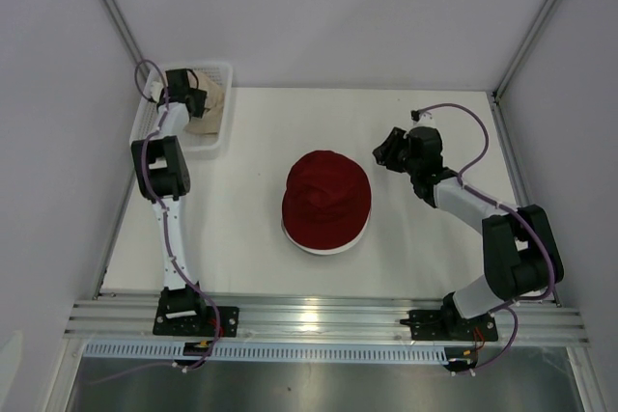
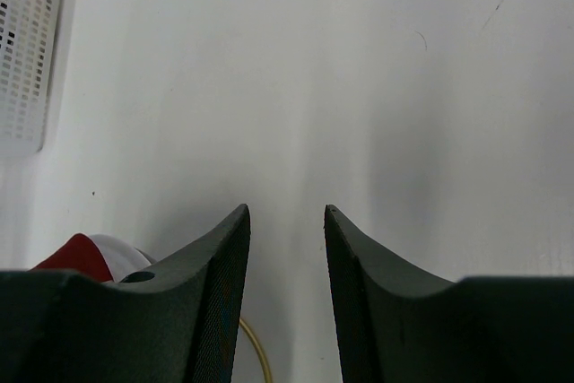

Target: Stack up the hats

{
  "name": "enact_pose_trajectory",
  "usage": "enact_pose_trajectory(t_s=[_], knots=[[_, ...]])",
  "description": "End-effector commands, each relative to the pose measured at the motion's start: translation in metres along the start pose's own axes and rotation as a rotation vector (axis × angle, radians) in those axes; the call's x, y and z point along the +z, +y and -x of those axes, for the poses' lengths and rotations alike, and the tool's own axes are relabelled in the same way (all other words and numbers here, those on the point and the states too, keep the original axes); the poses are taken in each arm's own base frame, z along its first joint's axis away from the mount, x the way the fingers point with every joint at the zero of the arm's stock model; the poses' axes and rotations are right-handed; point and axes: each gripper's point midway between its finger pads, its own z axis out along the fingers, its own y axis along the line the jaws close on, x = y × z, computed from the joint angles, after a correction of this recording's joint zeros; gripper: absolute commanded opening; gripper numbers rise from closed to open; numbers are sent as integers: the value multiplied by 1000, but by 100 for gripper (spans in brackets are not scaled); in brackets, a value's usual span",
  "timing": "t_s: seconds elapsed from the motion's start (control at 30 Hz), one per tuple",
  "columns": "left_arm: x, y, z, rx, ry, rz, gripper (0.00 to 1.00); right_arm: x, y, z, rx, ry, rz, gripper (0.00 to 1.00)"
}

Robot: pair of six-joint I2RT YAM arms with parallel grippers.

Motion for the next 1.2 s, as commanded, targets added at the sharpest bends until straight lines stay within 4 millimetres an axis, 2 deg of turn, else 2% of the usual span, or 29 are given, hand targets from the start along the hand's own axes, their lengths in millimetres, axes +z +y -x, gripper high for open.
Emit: enact_pose_trajectory(t_s=[0.0, 0.1, 0.13, 0.2, 0.27, 0.33, 0.37, 0.4, 0.47, 0.5, 0.57, 0.6, 0.63, 0.7, 0.73, 0.8, 0.83, 0.87, 0.9, 1.0, 1.03, 1.07, 1.1, 1.13, 1.17], knots=[[-1, -23, 7, -62, 3, -71, 39, 6, 15, 25, -5, -63, 44, 43], [1, -25, 7, -70, 4, -81, 24, 9, 16, 27, -7, -64, 47, 43], [1, -27, 8, -70, 3, -89, 13, 10, 18, 27, -6, -64, 54, 42], [3, -28, 9, -70, 8, -105, 2, 13, 19, 27, -5, -56, 64, 42], [5, -27, 13, -94, 25, -123, 1, 13, 21, 25, -4, -50, 71, 42], [2, -33, 6, -104, 97, -185, 1, 11, 22, 26, -3, -49, 76, 42], [0, -34, 13, -102, 96, -202, 1, 10, 22, 26, -2, -51, 75, 42], [-8, -35, 15, -90, 96, -213, 0, 8, 22, 27, -2, -54, 77, 42], [-27, -49, 27, -16, 62, -257, 1, 3, 25, 29, -1, -64, 89, 42], [-53, -67, 38, 12, 33, -295, 1, 2, 29, 30, 0, -68, 105, 42], [-73, -65, 40, 57, 8, -312, 1, -4, 32, 31, 8, -76, 122, 42], [-87, -72, 46, 62, -3, -339, 1, -7, 36, 32, 13, -80, 143, 42], [-115, -87, 51, 65, -19, -402, 1, -9, 35, 29, 16, -78, 147, 42], [-149, -107, 55, 66, -6, -493, 1, -20, 42, 36, 16, -105, 171, 42], [-173, -115, 55, 66, -6, -539, 1, -25, 41, 34, 16, -109, 172, 42], [-206, -131, 53, 75, 20, -626, 1, -41, 46, 49, 10, -168, 176, 43], [-233, -141, 55, 76, 22, -678, 1, -46, 45, 54, 9, -192, 165, 43], [-245, -144, 50, 82, 33, -712, 1, -52, 41, 60, 14, -220, 145, 44], [-258, -146, 43, 98, 70, -746, 1, -63, 40, 74, 24, -276, 122, 44], [-318, -168, 22, 190, 132, -875, 1, -84, 51, 94, 32, -365, 168, 48], [-334, -175, 8, 222, 159, -905, 1, -87, 54, 97, 46, -375, 184, 51], [-359, -179, 1, 255, 165, -937, 1, -92, 60, 101, 53, -386, 212, 53], [-373, -182, -7, 305, 164, -963, 1, -95, 65, 102, 64, -388, 232, 55], [-391, -185, -28, 340, 205, -995, 1, -100, 70, 106, 93, -394, 256, 56], [-404, -186, -37, 363, 218, -1018, 1, -103, 75, 104, 109, -382, 281, 57]])
